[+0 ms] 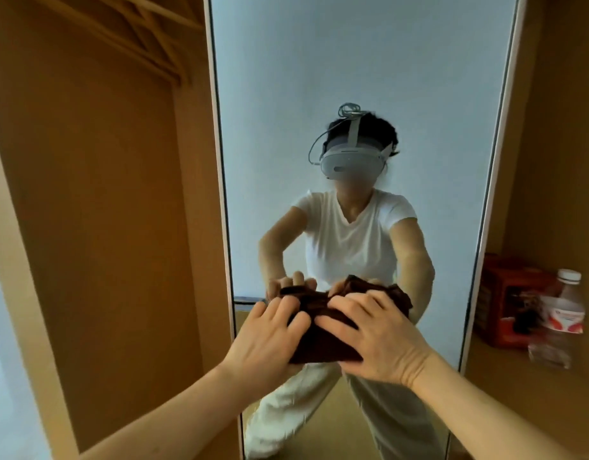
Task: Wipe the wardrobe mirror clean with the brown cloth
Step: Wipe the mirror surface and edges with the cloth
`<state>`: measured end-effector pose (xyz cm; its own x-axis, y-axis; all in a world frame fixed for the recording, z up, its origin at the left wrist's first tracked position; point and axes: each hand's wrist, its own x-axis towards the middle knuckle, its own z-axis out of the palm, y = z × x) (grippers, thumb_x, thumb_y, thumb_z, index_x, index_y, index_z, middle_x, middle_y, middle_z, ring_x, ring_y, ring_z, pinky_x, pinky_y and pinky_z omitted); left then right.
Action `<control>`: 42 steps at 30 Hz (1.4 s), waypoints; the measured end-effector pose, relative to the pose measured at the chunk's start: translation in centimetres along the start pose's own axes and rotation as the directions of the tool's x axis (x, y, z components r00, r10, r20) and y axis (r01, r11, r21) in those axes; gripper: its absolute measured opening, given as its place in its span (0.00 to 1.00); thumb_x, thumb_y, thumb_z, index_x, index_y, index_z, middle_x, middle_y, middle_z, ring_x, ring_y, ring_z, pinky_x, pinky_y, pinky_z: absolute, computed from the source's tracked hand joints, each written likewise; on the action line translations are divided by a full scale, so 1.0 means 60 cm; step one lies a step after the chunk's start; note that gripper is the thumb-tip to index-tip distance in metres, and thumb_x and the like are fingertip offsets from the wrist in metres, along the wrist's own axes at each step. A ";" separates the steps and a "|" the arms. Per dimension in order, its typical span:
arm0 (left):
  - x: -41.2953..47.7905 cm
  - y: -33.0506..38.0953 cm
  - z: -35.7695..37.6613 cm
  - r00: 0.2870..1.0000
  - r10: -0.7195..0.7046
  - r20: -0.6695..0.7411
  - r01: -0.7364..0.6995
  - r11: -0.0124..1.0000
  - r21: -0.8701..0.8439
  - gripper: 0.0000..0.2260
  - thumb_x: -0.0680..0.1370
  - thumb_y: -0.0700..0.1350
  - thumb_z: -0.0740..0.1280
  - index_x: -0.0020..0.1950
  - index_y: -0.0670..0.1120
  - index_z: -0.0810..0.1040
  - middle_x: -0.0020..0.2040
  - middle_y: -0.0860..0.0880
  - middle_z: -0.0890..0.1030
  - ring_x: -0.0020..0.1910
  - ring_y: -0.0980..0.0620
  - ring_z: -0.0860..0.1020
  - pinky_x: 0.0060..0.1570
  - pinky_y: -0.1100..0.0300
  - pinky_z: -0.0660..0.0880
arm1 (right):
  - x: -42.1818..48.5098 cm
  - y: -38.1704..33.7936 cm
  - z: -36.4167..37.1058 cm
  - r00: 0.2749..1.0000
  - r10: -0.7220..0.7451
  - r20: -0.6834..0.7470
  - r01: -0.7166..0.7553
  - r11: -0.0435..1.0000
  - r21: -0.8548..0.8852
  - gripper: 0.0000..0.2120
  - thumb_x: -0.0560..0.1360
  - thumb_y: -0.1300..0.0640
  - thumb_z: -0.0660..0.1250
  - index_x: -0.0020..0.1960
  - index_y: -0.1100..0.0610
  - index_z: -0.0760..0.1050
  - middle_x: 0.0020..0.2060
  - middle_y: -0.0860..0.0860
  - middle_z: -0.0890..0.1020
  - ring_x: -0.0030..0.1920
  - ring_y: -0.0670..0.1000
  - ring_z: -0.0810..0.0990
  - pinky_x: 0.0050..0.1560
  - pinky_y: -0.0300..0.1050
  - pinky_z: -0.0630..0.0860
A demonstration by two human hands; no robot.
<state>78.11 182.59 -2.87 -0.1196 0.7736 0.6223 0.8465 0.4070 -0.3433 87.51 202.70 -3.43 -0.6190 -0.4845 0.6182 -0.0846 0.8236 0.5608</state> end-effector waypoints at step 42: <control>0.096 0.006 -0.088 0.953 -0.065 -0.298 0.082 0.996 0.047 0.21 0.74 0.52 0.63 0.62 0.42 0.77 0.55 0.41 0.78 0.54 0.39 0.75 0.50 0.48 0.71 | 0.067 0.045 -0.095 0.944 0.301 -0.137 -0.316 0.944 -0.098 0.29 0.66 0.50 0.68 0.65 0.56 0.71 0.62 0.58 0.74 0.60 0.61 0.72 0.60 0.59 0.64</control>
<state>80.47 184.66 4.30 -0.0143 0.5661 0.8242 0.8085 0.4915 -0.3236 89.25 201.28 3.73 -0.5026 -0.2492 0.8278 0.1925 0.9012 0.3882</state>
